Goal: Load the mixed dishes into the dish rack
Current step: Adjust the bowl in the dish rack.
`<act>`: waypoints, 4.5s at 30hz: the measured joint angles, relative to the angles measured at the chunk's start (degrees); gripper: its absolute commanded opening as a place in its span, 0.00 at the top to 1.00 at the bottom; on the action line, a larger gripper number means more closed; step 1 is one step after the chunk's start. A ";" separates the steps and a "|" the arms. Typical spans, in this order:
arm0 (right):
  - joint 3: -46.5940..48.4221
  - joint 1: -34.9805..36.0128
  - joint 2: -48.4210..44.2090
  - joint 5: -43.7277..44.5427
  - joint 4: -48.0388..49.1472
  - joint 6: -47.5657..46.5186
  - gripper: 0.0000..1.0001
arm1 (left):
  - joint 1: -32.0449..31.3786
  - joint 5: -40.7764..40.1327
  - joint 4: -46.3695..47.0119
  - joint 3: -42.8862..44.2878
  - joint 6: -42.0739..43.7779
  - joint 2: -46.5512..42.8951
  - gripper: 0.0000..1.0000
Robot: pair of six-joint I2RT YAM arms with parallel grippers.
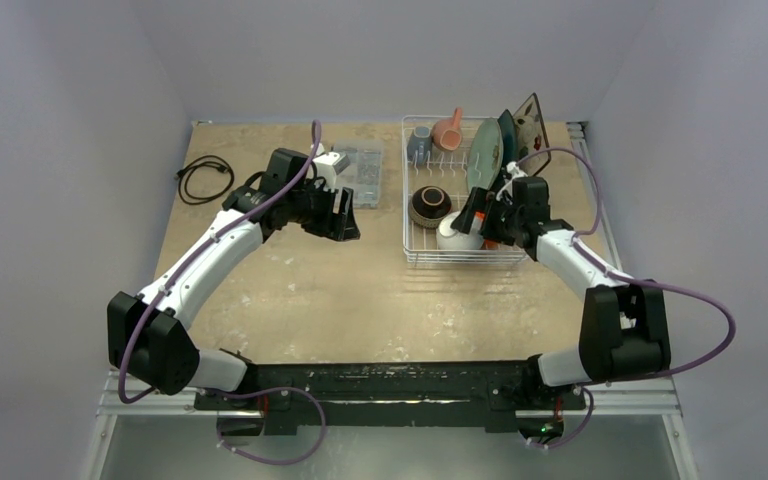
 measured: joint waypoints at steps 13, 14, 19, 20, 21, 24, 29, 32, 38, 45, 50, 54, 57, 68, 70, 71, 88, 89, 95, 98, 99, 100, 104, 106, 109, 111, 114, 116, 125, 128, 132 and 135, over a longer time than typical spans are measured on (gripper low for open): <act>-3.65 -0.61 -1.20 0.79 3.41 7.19 0.82 | 0.00 -0.04 -0.04 0.00 0.02 0.00 0.36; -4.33 -0.79 -1.68 0.66 3.93 8.39 0.85 | 0.00 -0.04 -0.07 0.00 0.02 0.00 0.35; -7.89 -1.68 -4.79 -0.92 8.48 15.61 1.00 | 0.00 -0.02 -0.17 0.00 0.02 0.00 0.35; -8.63 -1.92 -5.40 -1.53 9.73 17.40 1.00 | 0.00 -0.02 -0.20 0.00 0.02 0.00 0.35; -9.27 -2.12 -5.95 -1.92 10.73 19.19 1.00 | 0.00 -0.02 -0.20 0.00 0.02 0.00 0.35; -10.47 -2.69 -7.39 -2.91 12.52 24.15 1.00 | 0.00 -0.02 -0.24 0.00 0.02 0.00 0.35; -10.60 -3.21 -9.29 -3.17 11.85 32.85 1.00 | 0.00 -0.04 -0.37 0.00 0.02 0.00 0.35; -10.36 -3.37 -10.19 -3.15 9.75 37.90 1.00 | 0.00 -0.04 -0.39 0.00 0.02 0.00 0.35; -6.45 -4.22 -8.04 -3.10 1.68 44.59 1.00 | 0.00 -0.07 -0.44 0.00 0.04 0.00 0.36; -2.71 -4.90 -3.37 -3.10 -2.84 47.10 1.00 | 0.00 -0.11 -0.63 0.11 0.04 0.00 0.35; -0.66 -6.01 -0.02 -3.34 -4.90 47.36 1.00 | 0.00 -0.44 -0.92 0.33 0.07 0.00 0.35; 1.09 -6.78 1.70 -2.71 -7.48 46.60 1.00 | 0.00 -0.74 -1.29 0.33 0.11 0.00 0.35; 2.03 -6.91 2.71 -2.73 -8.72 45.86 1.00 | 0.00 -0.81 -1.42 0.33 0.13 0.00 0.35; 1.62 -6.95 3.76 -2.73 -7.82 39.69 0.40 | 0.00 -1.18 -1.46 0.33 0.26 0.09 0.35; 1.64 -6.86 3.43 -2.51 -8.00 37.51 0.30 | 0.00 -1.18 -1.49 0.33 0.26 0.11 0.35; 1.64 -6.82 3.26 -2.40 -8.07 36.17 0.25 | 0.00 -1.16 -1.49 0.33 0.26 0.13 0.35; 5.25 -6.73 -1.70 6.19 -17.94 8.61 0.01 | 0.00 -1.14 -1.51 0.33 0.26 0.35 0.35; 5.86 -6.51 -3.37 6.51 -19.21 7.30 0.01 | 0.00 -1.14 -1.49 0.33 0.26 0.35 0.35; 10.27 -1.14 -8.76 7.08 -21.29 1.73 0.17 | 0.00 -1.14 -1.49 0.33 0.26 0.42 0.36; 10.16 2.19 -8.72 6.97 -21.81 1.79 0.29 | 0.00 -1.14 -1.51 0.33 0.26 0.66 0.35; 9.90 2.82 -8.76 6.95 -22.05 1.79 0.33 | 0.00 -1.14 -1.51 0.35 0.26 0.79 0.35; 9.40 3.39 -8.92 6.93 -22.12 1.97 0.34 | 0.00 -1.14 -1.53 0.35 0.26 0.92 0.35; 6.01 3.56 -10.27 6.95 -22.21 2.97 0.36 | 0.00 -1.14 -1.64 0.48 0.26 1.11 0.35; 4.09 3.56 -10.56 6.93 -22.08 3.63 0.36 | 0.00 -1.14 -1.62 0.66 0.26 1.18 0.35; 0.70 3.58 -10.56 7.26 -19.30 4.63 0.39 | 0.00 -1.14 -1.62 0.70 0.26 1.18 0.35; -1.38 3.56 -10.84 7.80 -15.37 5.25 0.40 | 0.00 -1.14 -1.64 0.70 0.26 1.18 0.36; -5.31 3.28 -12.31 10.01 -8.24 6.23 0.40 | 0.00 -1.14 -1.64 0.72 0.26 1.18 0.35; -8.04 3.26 -12.63 12.04 -2.71 6.75 0.40 | 0.00 -1.16 -1.64 0.74 0.26 1.18 0.35; -9.51 3.58 -18.27 16.81 -3.39 5.84 0.40 | 0.00 -1.11 -1.64 0.76 0.26 1.86 0.35; -7.76 4.11 -19.23 15.04 -5.86 4.85 0.40 | 0.00 -1.09 -1.64 0.76 0.26 1.86 0.35; -4.09 8.37 -16.57 13.29 -7.19 4.44 0.41 | 0.00 -1.09 -1.64 0.79 0.26 1.86 0.35; -3.17 11.08 -13.79 13.14 -6.75 4.44 0.48 | 0.00 -1.14 -1.64 0.81 0.26 1.88 0.35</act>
